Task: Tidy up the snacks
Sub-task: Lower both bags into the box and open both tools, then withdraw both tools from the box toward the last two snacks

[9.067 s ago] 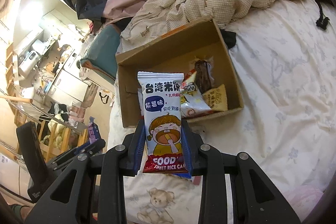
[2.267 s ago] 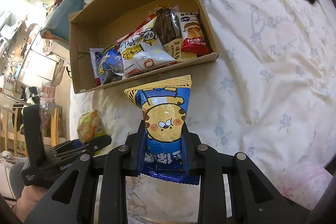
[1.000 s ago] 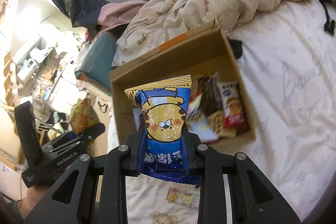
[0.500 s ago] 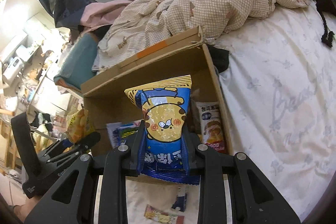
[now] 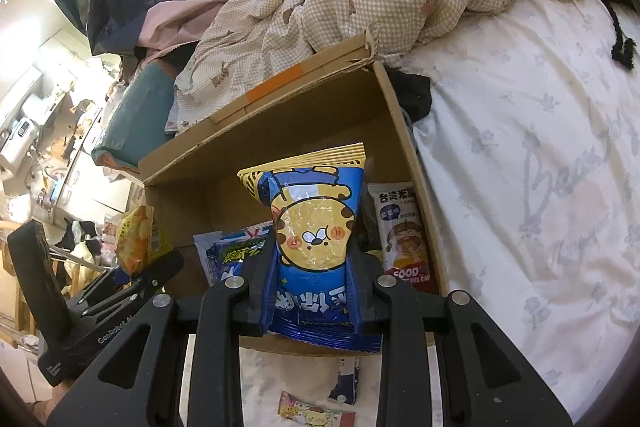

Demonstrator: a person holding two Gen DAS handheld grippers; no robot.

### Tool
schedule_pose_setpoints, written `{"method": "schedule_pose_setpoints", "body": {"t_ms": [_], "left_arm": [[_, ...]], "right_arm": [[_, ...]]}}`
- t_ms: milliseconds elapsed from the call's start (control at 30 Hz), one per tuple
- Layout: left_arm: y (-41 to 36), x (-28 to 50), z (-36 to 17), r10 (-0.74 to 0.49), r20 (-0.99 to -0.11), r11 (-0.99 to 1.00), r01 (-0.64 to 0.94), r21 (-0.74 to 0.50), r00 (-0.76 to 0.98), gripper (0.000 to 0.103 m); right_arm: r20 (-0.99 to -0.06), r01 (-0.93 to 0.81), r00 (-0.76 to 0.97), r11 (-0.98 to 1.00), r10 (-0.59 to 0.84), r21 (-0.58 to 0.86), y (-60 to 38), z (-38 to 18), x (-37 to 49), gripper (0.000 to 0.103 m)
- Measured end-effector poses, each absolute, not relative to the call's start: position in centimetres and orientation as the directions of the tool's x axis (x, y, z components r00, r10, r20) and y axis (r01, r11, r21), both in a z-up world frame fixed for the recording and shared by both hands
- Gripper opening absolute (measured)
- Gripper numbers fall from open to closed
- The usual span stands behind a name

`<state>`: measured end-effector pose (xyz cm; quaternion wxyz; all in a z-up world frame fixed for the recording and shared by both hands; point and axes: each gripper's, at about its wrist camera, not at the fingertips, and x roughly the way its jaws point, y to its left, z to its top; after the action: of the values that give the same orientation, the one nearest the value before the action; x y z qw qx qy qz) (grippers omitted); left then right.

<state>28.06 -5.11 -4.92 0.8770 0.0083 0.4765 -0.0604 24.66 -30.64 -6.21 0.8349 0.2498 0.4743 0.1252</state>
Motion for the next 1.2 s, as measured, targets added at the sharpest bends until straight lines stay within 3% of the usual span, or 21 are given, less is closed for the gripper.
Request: {"method": "schedule_pose_setpoints", "body": {"t_ms": [67, 200, 300, 333, 1200], "left_arm": [[-4.6, 28.0, -4.7, -0.116, -0.832, 0.992, 0.097, -0.074, 0.542, 0.077], [-4.3, 27.9, -4.4, -0.128, -0.826, 0.992, 0.087, -0.096, 0.548, 0.091], [-4.5, 27.7, -4.2, -0.146, -0.823, 0.989, 0.102, -0.108, 0.548, 0.092], [-4.6, 27.6, -4.2, -0.15, -0.822, 0.988, 0.106, -0.11, 0.549, 0.092], [-3.3, 22.9, -2.1, -0.162, -0.807, 0.987, 0.091, -0.135, 0.568, 0.092]], "right_arm": [[-0.728, 0.028, 0.518, 0.842, 0.449, 0.539, -30.5, -6.2, 24.8, 0.033], [-0.729, 0.045, 0.521, 0.839, 0.444, 0.543, -30.7, -6.3, 24.8, 0.039], [-0.724, 0.065, 0.538, 0.834, 0.432, 0.547, -31.0, -6.1, 24.6, 0.08], [-0.717, 0.067, 0.551, 0.834, 0.427, 0.548, -31.2, -5.9, 24.4, 0.082], [-0.71, 0.062, 0.54, 0.82, 0.452, 0.569, -31.1, -4.7, 20.4, 0.082]]}}
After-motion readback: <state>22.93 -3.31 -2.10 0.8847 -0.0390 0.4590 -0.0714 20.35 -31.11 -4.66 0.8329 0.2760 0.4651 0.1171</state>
